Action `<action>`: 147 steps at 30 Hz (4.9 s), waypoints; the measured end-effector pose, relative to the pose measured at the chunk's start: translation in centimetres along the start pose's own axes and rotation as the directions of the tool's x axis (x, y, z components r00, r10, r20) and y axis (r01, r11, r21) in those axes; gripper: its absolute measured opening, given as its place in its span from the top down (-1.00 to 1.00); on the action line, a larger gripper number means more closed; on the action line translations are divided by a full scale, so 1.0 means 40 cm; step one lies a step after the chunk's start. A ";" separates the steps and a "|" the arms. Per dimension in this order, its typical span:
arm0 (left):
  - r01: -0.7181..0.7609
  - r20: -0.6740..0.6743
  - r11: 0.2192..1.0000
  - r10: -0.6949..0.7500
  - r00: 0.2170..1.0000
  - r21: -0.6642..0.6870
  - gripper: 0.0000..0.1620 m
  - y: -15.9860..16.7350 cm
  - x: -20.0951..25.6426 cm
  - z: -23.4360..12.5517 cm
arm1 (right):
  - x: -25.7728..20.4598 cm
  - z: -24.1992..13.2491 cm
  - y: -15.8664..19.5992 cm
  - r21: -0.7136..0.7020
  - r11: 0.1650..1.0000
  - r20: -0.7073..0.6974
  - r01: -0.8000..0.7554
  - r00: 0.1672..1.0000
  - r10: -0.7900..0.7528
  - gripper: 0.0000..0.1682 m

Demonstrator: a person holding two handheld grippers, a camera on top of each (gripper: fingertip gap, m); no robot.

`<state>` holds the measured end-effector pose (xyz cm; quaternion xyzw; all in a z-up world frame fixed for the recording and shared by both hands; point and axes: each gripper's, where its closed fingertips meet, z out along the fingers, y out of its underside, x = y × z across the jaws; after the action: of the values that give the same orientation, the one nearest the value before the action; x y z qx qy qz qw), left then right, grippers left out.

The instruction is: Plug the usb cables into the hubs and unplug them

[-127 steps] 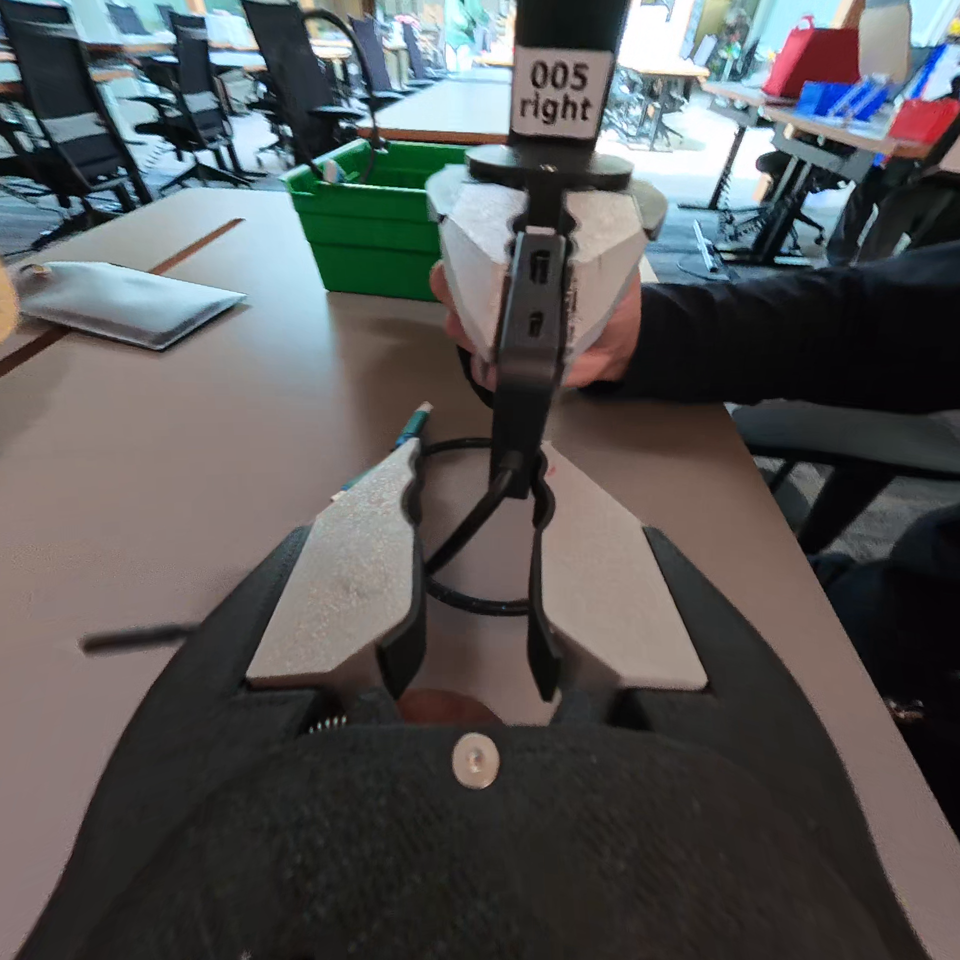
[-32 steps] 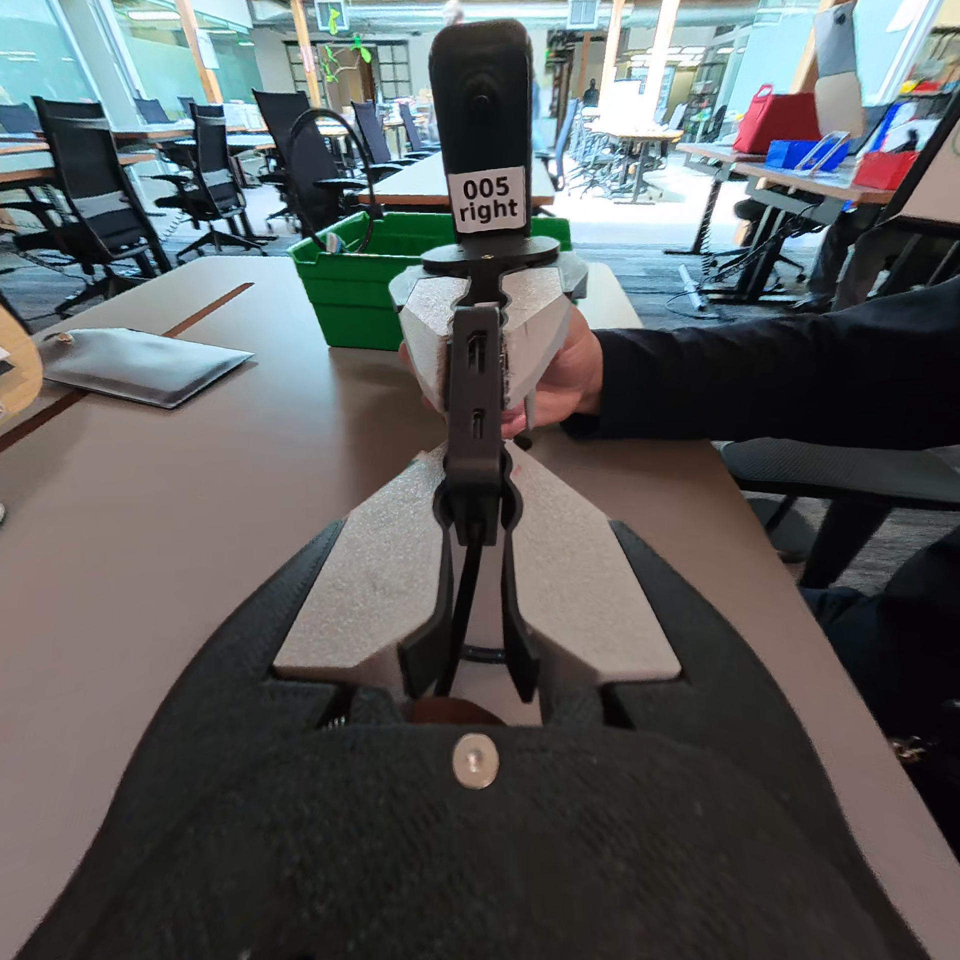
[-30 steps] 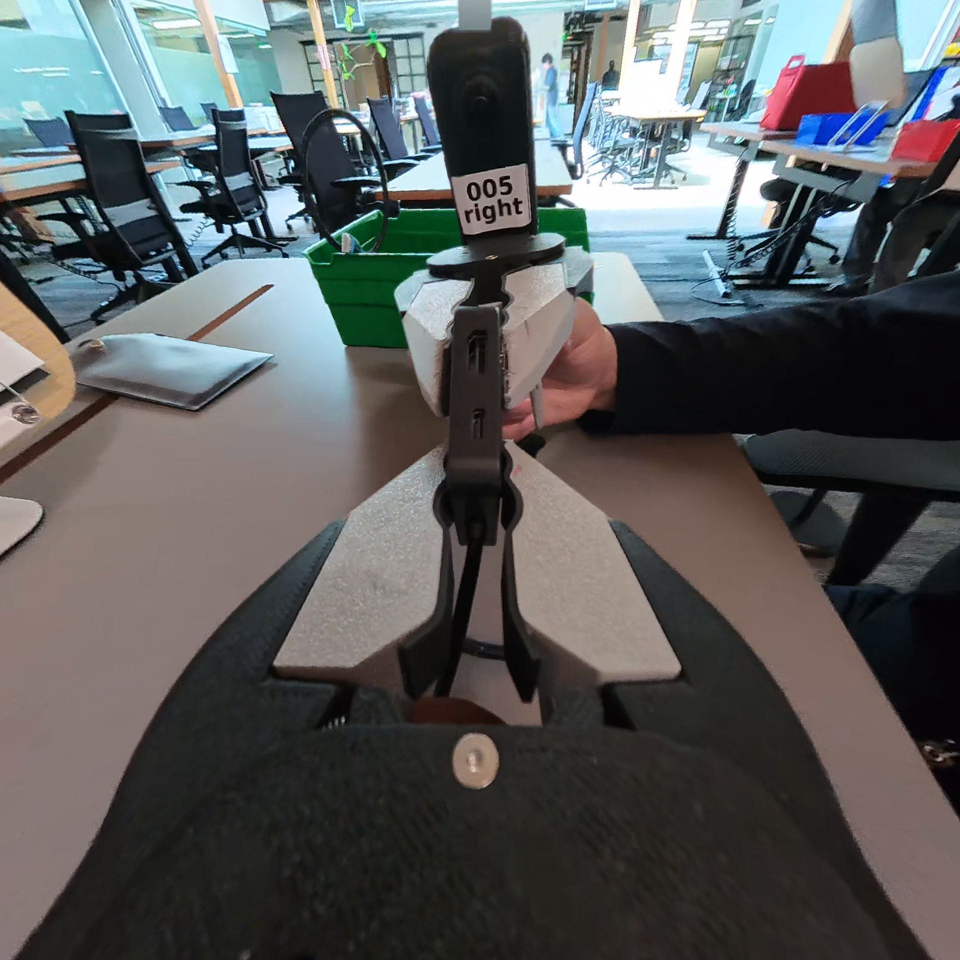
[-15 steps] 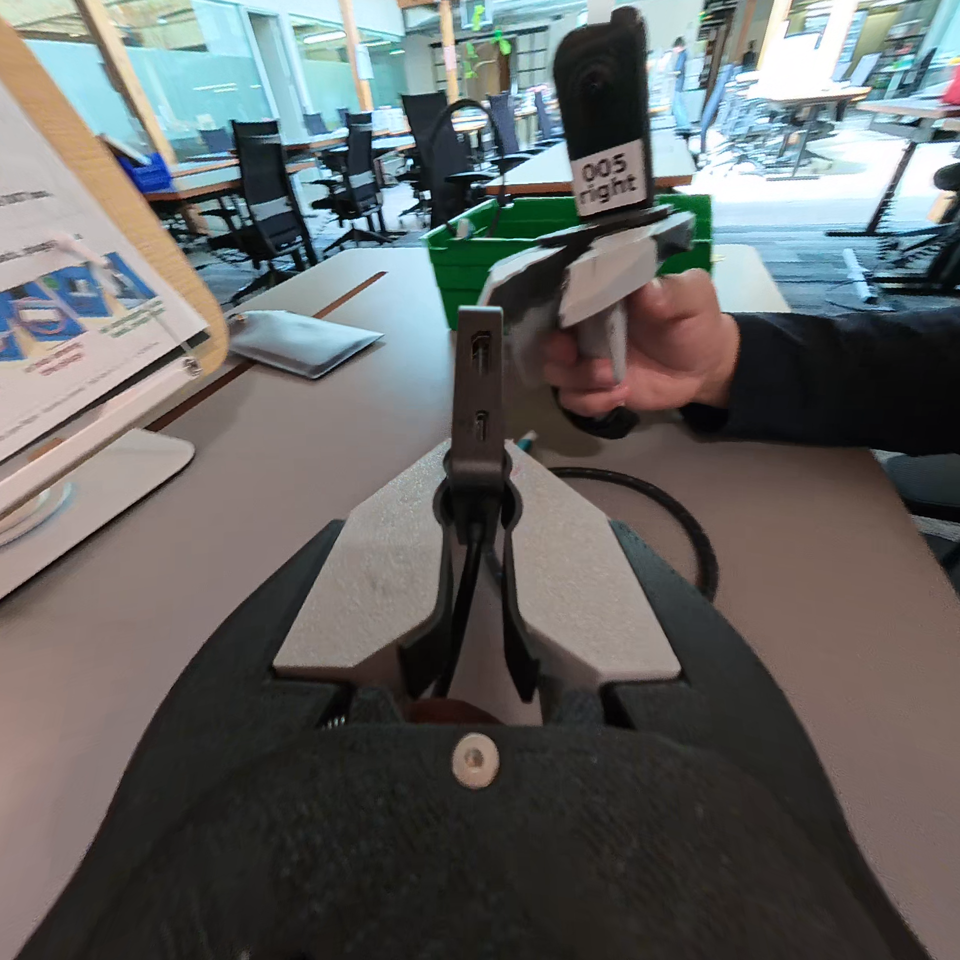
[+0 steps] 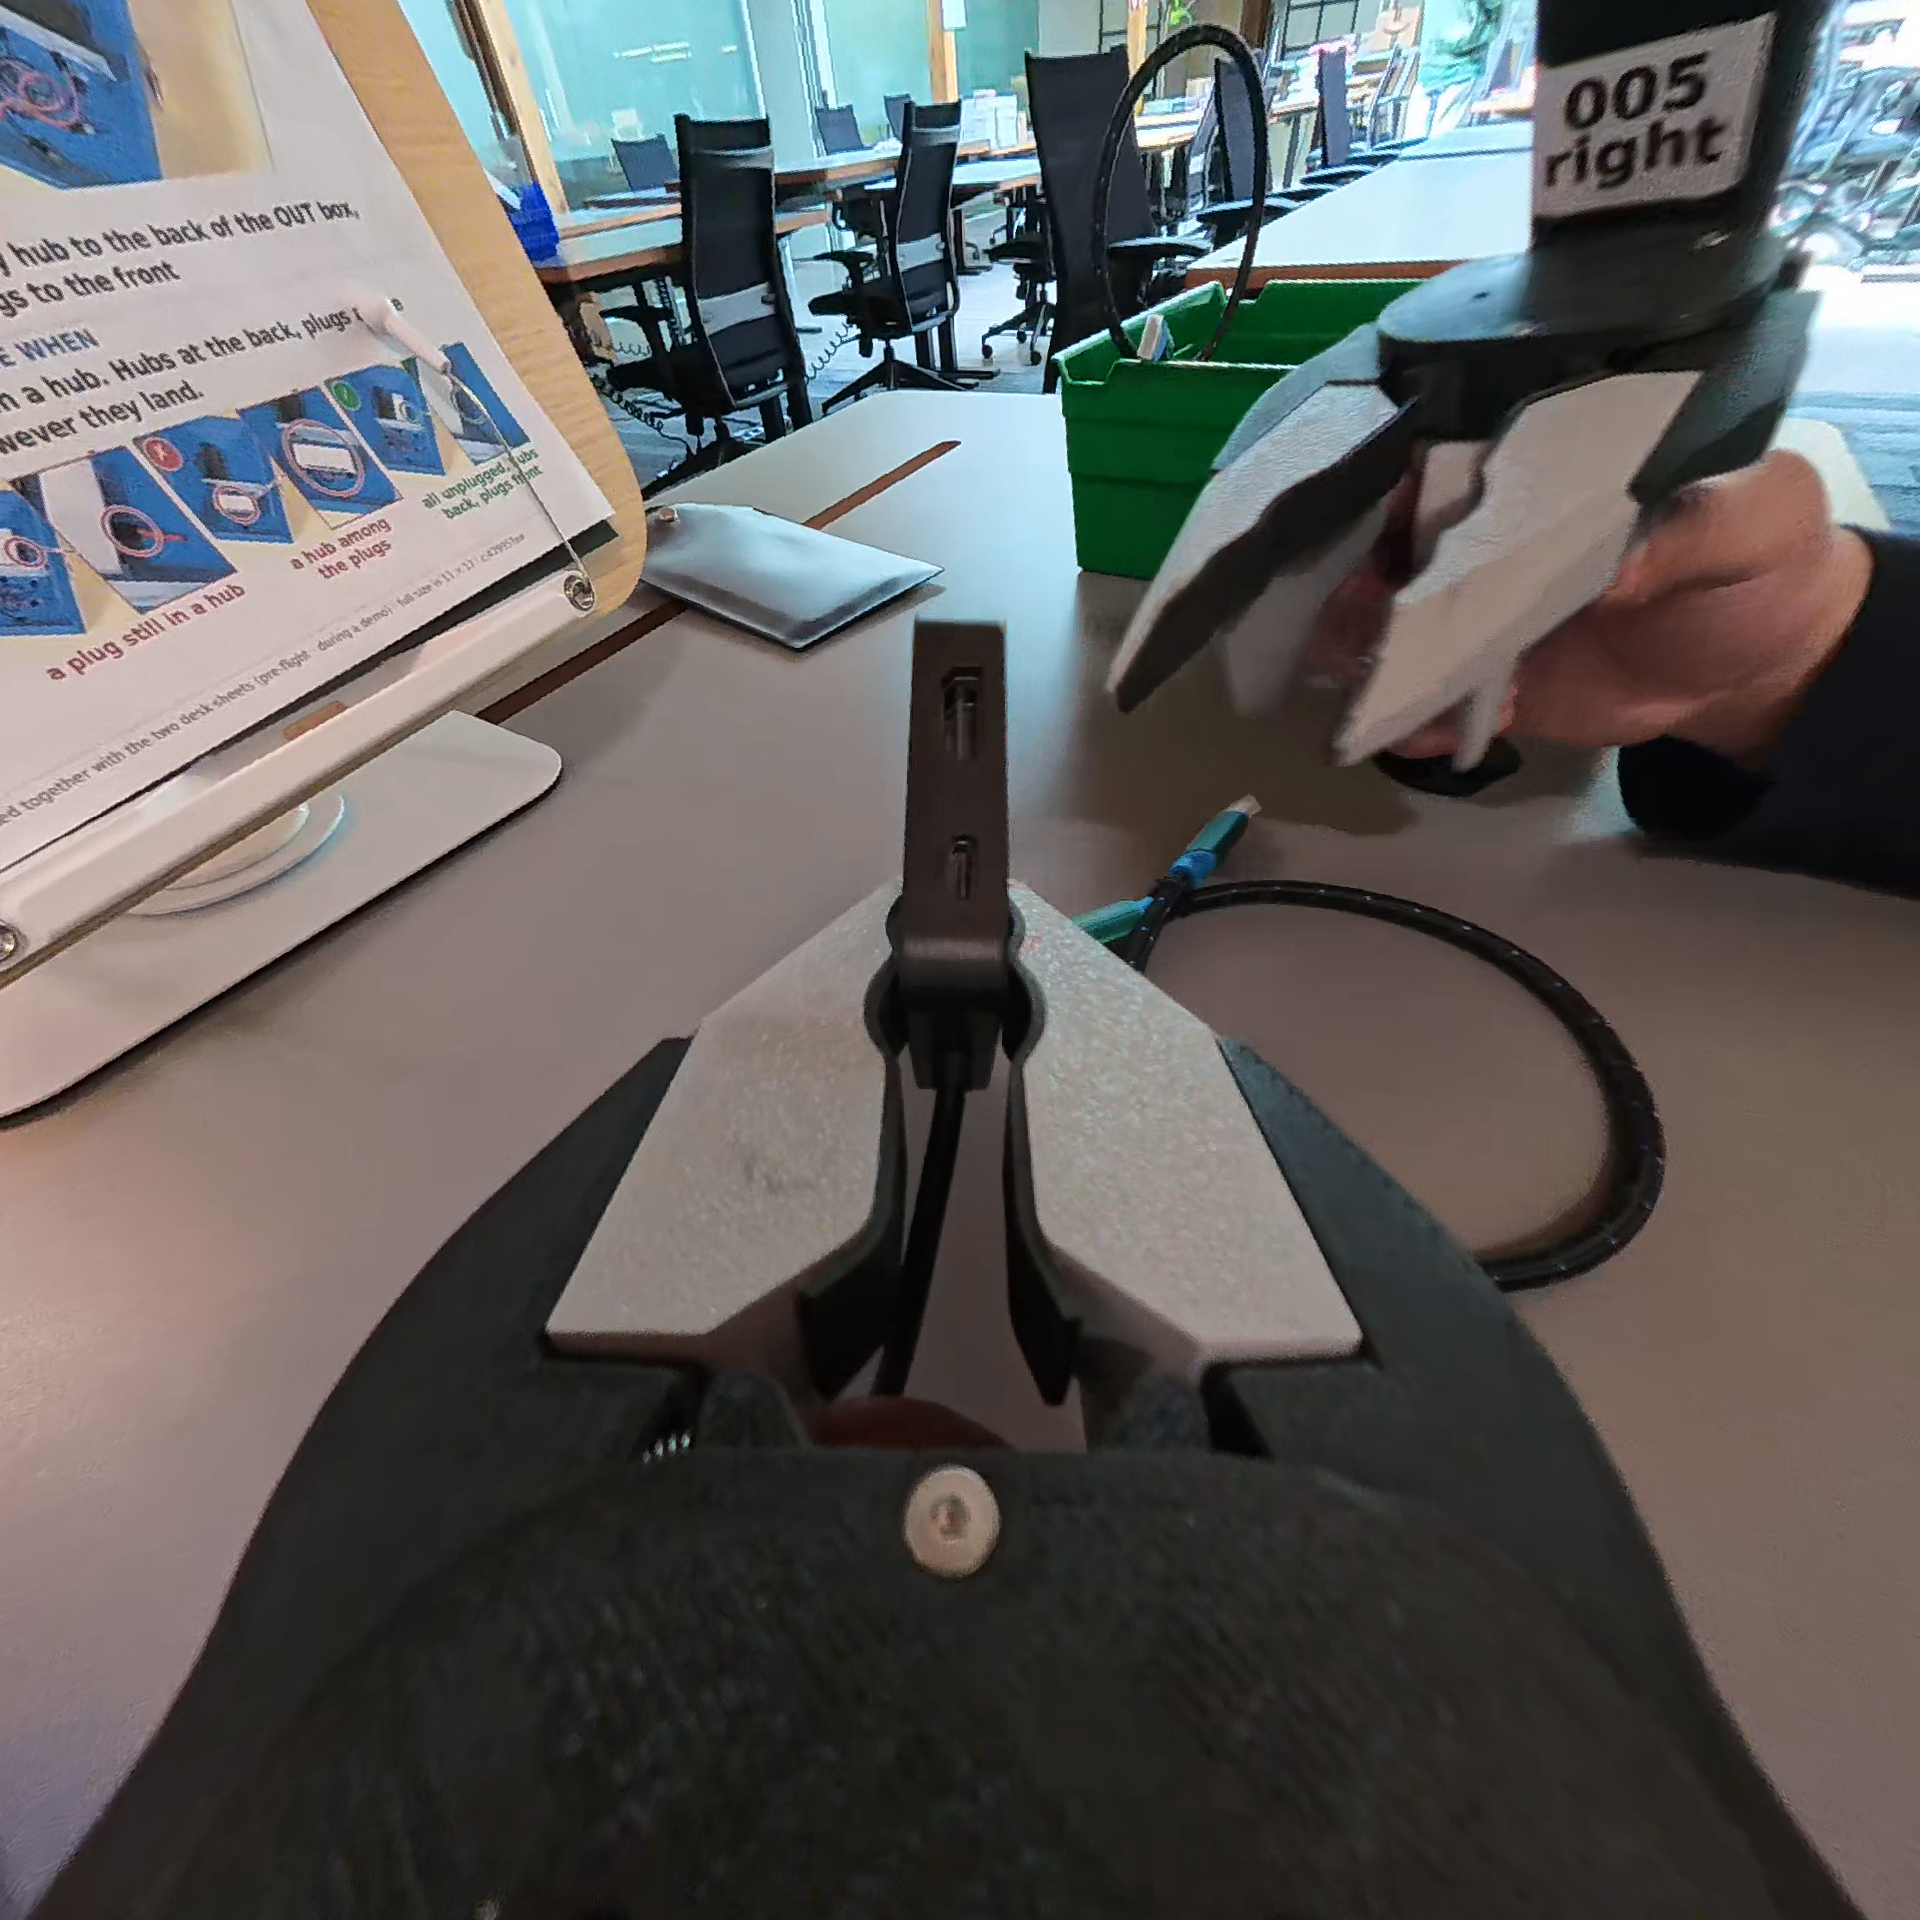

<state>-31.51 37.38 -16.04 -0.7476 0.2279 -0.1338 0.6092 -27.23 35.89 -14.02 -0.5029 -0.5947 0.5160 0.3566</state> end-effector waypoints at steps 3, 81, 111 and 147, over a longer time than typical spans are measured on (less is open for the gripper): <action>0.005 0.008 1.000 -0.005 1.000 -0.007 0.87 0.004 -0.005 0.000 | -0.046 -0.015 0.006 -0.046 0.999 0.036 -0.026 0.999 0.027 0.56; -0.360 -0.016 0.873 0.376 0.927 -0.328 0.87 0.117 0.026 0.031 | 0.164 -0.133 0.139 0.146 0.756 -0.751 -0.639 0.426 0.505 0.88; -0.441 -0.234 0.836 0.380 0.895 -0.327 0.65 0.162 0.149 0.041 | 0.218 0.005 -0.017 0.083 0.969 -0.503 -0.234 0.829 0.244 0.89; 0.184 -0.155 0.981 -0.174 0.973 0.055 0.79 -0.054 0.060 -0.006 | 0.106 0.052 -0.077 0.228 0.925 -0.319 -0.303 0.874 0.365 0.89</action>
<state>-29.16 36.28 -14.08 -0.7314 0.1996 -0.2517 0.6015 -30.90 39.56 -11.88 -0.6509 -0.3776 0.5193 0.4050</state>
